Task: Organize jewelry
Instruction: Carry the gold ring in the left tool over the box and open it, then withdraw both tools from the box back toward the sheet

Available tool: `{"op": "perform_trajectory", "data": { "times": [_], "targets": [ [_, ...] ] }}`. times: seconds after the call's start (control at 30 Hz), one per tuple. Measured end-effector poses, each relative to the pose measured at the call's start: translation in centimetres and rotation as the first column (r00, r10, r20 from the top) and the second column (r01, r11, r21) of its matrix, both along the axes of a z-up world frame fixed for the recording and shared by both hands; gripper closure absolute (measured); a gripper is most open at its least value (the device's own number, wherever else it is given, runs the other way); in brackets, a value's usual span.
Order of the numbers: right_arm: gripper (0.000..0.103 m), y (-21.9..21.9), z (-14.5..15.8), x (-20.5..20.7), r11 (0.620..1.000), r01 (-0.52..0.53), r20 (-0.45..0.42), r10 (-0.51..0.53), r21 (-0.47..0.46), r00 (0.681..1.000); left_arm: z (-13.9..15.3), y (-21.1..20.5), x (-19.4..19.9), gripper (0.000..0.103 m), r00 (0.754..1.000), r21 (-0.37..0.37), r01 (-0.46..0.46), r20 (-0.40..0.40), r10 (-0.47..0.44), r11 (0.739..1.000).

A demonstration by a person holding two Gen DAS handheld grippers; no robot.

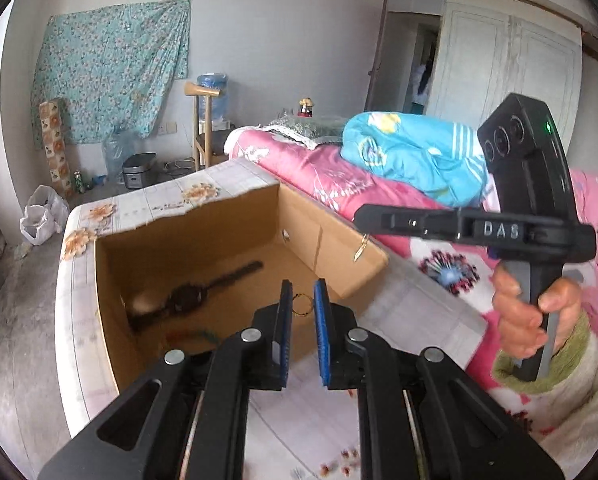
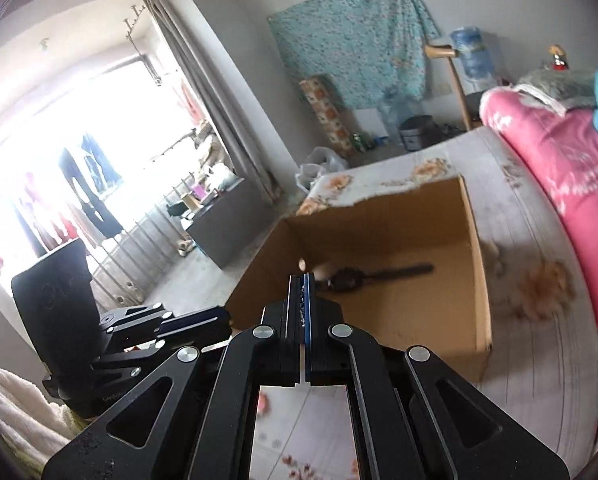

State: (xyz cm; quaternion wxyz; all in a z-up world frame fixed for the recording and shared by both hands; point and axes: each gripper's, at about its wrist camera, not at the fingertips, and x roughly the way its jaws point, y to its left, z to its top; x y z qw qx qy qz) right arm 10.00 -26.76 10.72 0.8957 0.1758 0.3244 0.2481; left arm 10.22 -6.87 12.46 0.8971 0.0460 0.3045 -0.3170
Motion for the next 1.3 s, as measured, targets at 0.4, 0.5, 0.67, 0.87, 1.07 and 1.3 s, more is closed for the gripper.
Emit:
{"op": "perform_trajectory", "data": {
  "times": [0.4,0.5,0.67,0.87,1.07,1.3],
  "targets": [
    [0.100,0.6,-4.3,8.1,0.988,0.039,-0.151,-0.063,-0.152,0.986,-4.9,-3.2,12.4,0.092,0.972,0.107,-0.107,-0.199,0.126,0.989],
    [0.096,1.1,-5.1,8.9,0.979,0.050,-0.167,-0.084,-0.200,0.982,-6.1,-3.4,14.0,0.078,0.955,0.149,-0.137,-0.244,0.171,0.979],
    [0.083,0.7,-4.8,8.3,0.978,0.084,-0.131,-0.110,-0.191,0.985,-6.4,-3.0,14.3,0.047,0.947,0.168,-0.180,-0.236,0.217,0.969],
    [0.067,-0.2,-3.4,6.5,0.975,0.129,-0.086,-0.146,-0.178,0.985,-5.0,-2.6,13.4,0.031,0.948,0.171,-0.233,-0.177,0.263,0.957],
    [0.056,-0.9,-2.6,4.4,0.976,0.155,-0.061,-0.166,-0.152,0.984,-3.7,-1.7,10.9,0.024,0.948,0.162,-0.265,-0.138,0.288,0.951],
    [0.049,-0.8,-2.1,2.2,0.979,0.149,-0.052,-0.158,-0.139,0.986,-2.6,0.7,6.3,0.017,0.950,0.148,-0.285,-0.091,0.300,0.947]
  ]
}}
